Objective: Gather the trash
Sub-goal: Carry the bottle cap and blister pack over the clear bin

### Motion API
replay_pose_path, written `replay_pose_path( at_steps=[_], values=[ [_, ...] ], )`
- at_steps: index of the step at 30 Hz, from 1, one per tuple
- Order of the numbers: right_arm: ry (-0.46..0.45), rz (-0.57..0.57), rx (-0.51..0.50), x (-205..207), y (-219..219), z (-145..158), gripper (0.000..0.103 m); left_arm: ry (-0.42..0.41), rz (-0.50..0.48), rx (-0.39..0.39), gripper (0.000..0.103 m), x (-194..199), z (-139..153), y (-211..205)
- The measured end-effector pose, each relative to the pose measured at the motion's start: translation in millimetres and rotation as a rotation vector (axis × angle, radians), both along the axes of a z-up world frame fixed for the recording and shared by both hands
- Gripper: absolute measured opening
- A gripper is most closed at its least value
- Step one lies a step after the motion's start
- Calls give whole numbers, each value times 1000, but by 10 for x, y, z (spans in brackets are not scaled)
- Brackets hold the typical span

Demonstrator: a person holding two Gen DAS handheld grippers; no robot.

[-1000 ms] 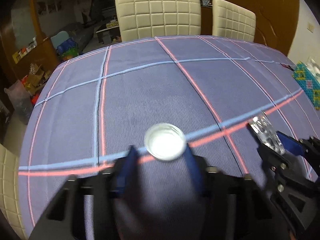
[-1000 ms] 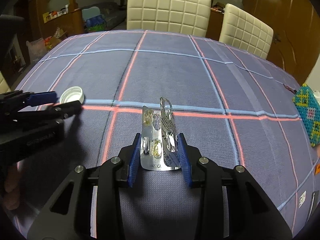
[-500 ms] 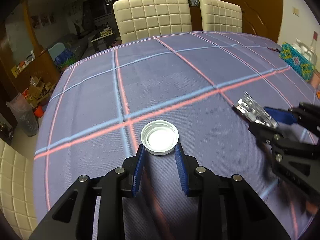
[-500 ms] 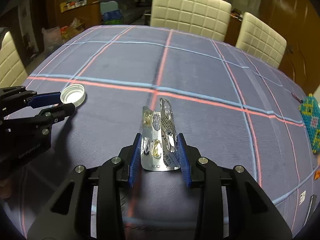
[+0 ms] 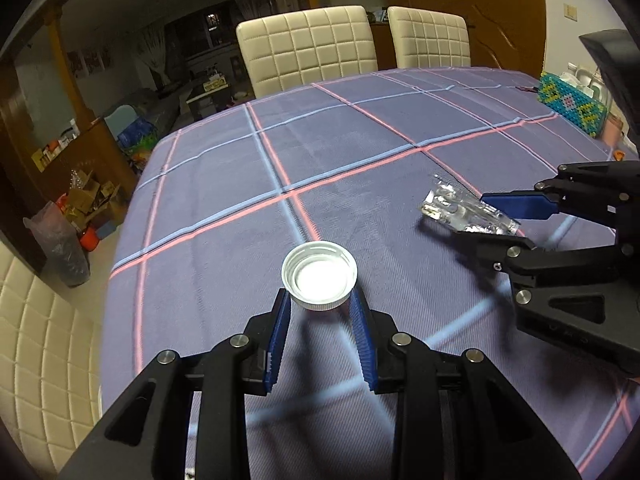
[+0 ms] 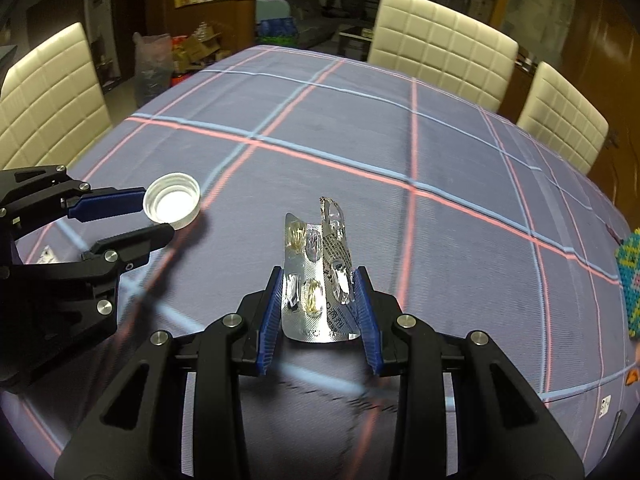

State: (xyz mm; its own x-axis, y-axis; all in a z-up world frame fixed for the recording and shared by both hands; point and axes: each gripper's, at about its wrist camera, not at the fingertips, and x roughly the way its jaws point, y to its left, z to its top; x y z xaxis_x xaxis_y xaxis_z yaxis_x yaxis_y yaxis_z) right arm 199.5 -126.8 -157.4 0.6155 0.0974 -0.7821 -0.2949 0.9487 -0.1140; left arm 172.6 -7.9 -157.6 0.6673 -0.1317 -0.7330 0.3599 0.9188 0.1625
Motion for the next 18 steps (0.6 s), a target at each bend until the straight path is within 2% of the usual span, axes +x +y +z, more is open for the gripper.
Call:
replay_pose_path(
  at_steps=[10,18],
  values=[
    [10,127,44,-252,429,96,37,-17,88,-29,31,-269,56,514],
    [4,239,37,-433,884,153,37,-24,284,-8,31,-435,58,1096]
  ],
)
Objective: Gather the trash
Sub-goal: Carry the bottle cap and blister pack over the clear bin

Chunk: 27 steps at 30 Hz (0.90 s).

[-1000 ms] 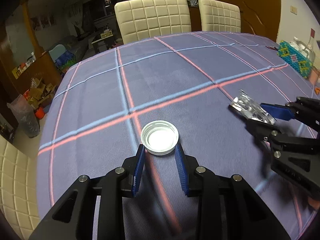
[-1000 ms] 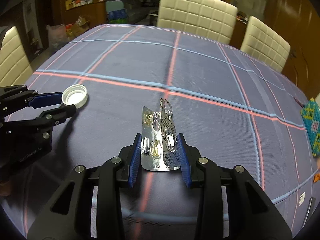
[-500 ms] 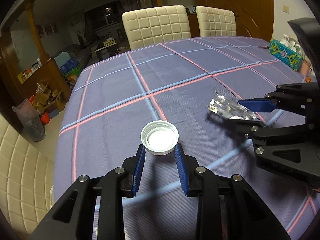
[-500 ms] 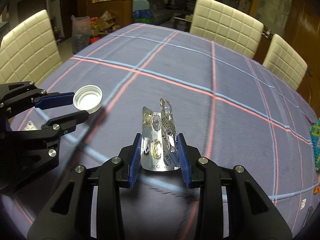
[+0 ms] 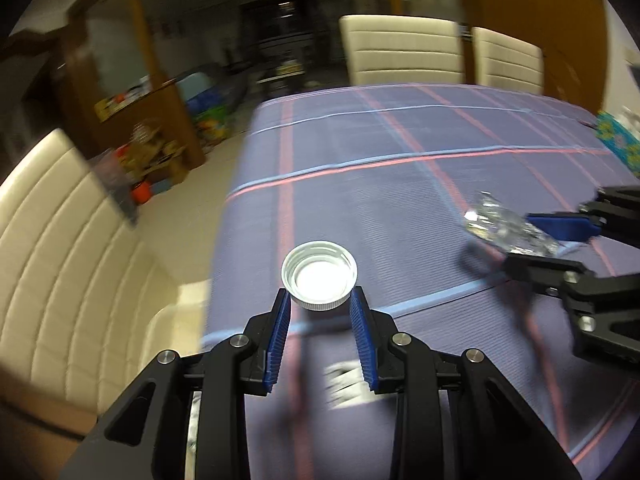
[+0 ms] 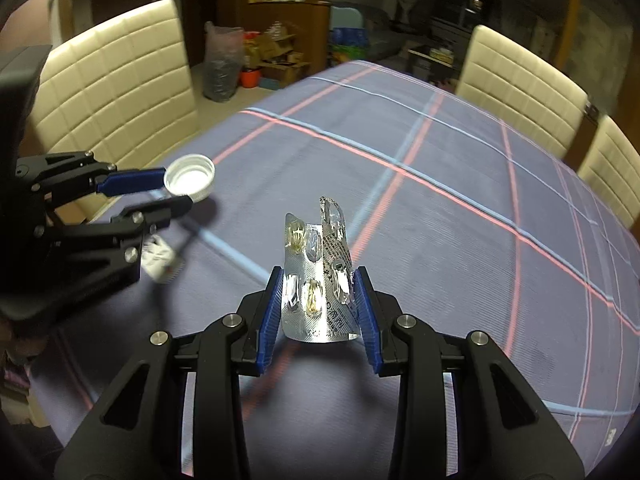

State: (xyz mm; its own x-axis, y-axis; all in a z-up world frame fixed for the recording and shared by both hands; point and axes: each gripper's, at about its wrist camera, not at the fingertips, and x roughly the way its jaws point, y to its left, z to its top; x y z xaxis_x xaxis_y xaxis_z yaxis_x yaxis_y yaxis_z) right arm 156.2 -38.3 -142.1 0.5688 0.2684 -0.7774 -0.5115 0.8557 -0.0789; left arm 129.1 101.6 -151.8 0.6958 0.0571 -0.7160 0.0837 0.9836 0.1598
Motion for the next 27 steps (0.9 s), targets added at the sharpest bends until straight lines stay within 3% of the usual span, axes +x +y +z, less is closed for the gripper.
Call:
replay_pose_path(
  at_steps=[8,27],
  values=[
    [-22,106,-13,-75,539,104,37,-17,218,1,31,-230,-8,665],
    [-59,225,-66,39,1738,178,37,-32,389,-18,31,-333,20,1656]
  ],
)
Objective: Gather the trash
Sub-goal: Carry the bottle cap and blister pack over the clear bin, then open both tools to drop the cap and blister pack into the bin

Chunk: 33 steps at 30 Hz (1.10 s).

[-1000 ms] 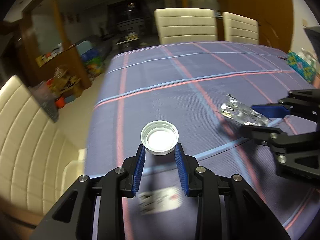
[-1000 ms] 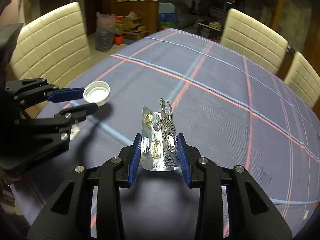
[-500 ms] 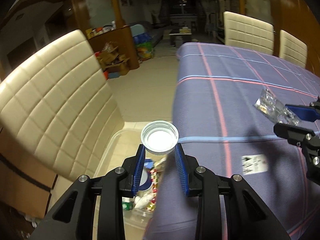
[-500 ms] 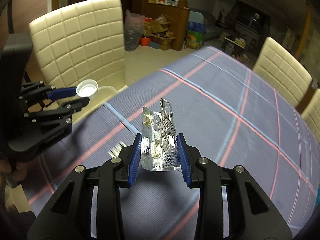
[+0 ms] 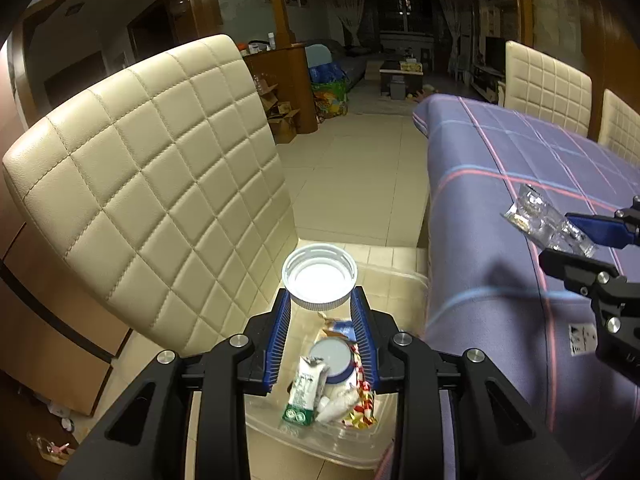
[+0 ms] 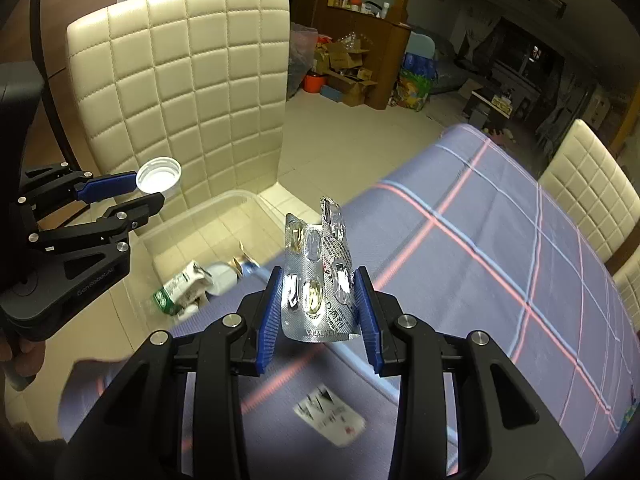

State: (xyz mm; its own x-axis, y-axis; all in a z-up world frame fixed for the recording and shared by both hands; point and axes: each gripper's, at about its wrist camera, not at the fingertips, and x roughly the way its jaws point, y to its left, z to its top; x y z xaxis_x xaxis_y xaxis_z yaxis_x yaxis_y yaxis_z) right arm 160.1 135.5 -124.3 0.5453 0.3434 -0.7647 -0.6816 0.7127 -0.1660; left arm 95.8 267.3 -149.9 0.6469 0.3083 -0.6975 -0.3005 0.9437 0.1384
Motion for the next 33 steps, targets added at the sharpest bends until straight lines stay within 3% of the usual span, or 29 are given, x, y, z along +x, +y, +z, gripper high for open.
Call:
replay_pose_path(
  at_steps=[2,3,5,7,21,23,25,26,33],
  values=[
    [-5,3,8,8,58,37,37,-10,5,-8,36,23,20,64],
    [-8,4,10,12,76,47,37,-10,6,-11,57,27,27,74],
    [-13,9,8,8,109,60,37,-27,22,0,84,14,49,95],
    [-16,12,0,12,145,56,37,-53,30,15,84,-22,64,109],
    [-17,46,-13,4,482,41,39,-17,65,-8,84,-165,-46,321],
    [-10,61,-3,17,547,64,48,-19,68,-7,84,-182,-47,333],
    [-19,54,18,25,568,110,70,-18,74,-5,84,-195,-50,355],
    [-38,35,29,29,572,148,74,-18,76,-7,84,-202,-51,354],
    [-60,14,25,26,473,144,75,-18,66,-26,84,-200,-57,334]
  ],
)
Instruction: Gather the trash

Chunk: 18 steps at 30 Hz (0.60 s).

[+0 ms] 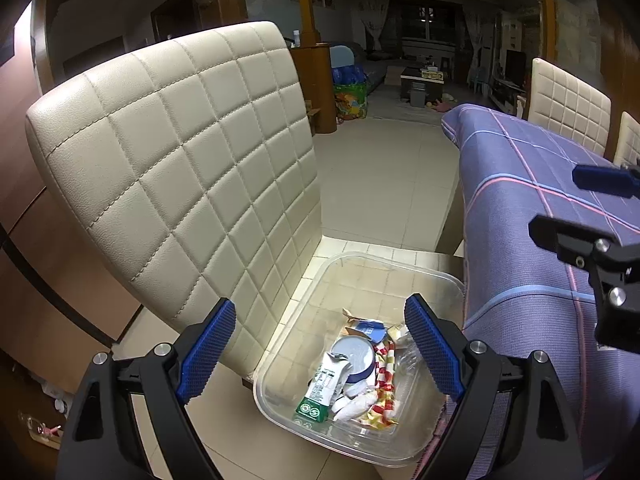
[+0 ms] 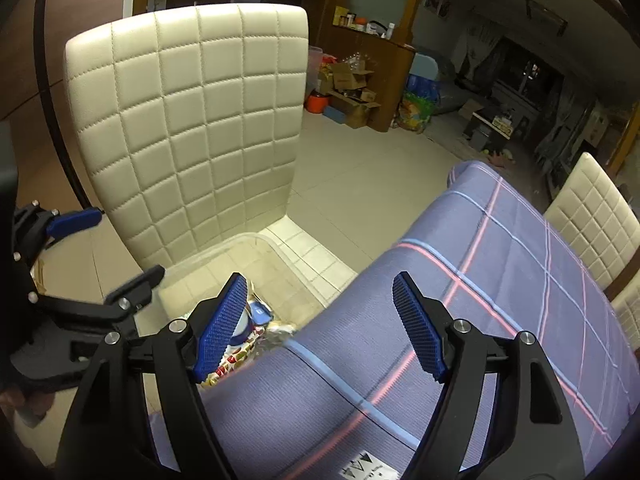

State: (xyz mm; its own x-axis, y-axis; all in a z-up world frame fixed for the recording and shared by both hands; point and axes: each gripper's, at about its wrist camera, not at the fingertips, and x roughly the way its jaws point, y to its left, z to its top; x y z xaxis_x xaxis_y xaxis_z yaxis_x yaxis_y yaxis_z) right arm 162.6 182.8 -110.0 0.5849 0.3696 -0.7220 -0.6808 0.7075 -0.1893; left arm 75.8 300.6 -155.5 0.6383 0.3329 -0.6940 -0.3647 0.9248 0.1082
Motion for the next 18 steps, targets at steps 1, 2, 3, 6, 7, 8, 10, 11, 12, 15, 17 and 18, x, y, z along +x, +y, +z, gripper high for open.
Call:
replay_pose_path(
  at_steps=[1,2,3,6,7,8,10,11,12,15,17,18],
  values=[
    [6,-9,-1,11,-40,-21,75,-2,-7,-1,84,6,5,-28],
    [10,-16,-2,24,-63,-38,75,-3,-14,1,84,14,11,-62],
    [18,-23,-2,41,-94,-60,75,-4,-21,6,84,24,17,-97],
    [29,-38,-7,73,-178,-98,78,-6,-39,20,84,49,32,-175],
    [24,-44,-7,75,-210,-97,81,-5,-44,29,84,63,42,-211],
    [21,-47,-5,75,-238,-91,83,-5,-46,31,84,68,49,-234],
    [12,-56,6,75,-308,-68,86,-5,-54,29,84,86,70,-281],
    [11,-59,9,75,-334,-60,86,-5,-57,30,84,101,79,-298],
    [11,-63,13,78,-368,-51,86,-5,-60,32,84,111,87,-320],
    [8,-79,26,89,-463,-26,89,-8,-75,38,84,127,119,-405],
    [10,-87,35,92,-522,-12,89,-12,-89,52,84,133,135,-481],
    [12,-91,38,98,-549,-6,89,-12,-93,56,84,136,140,-511]
  ],
)
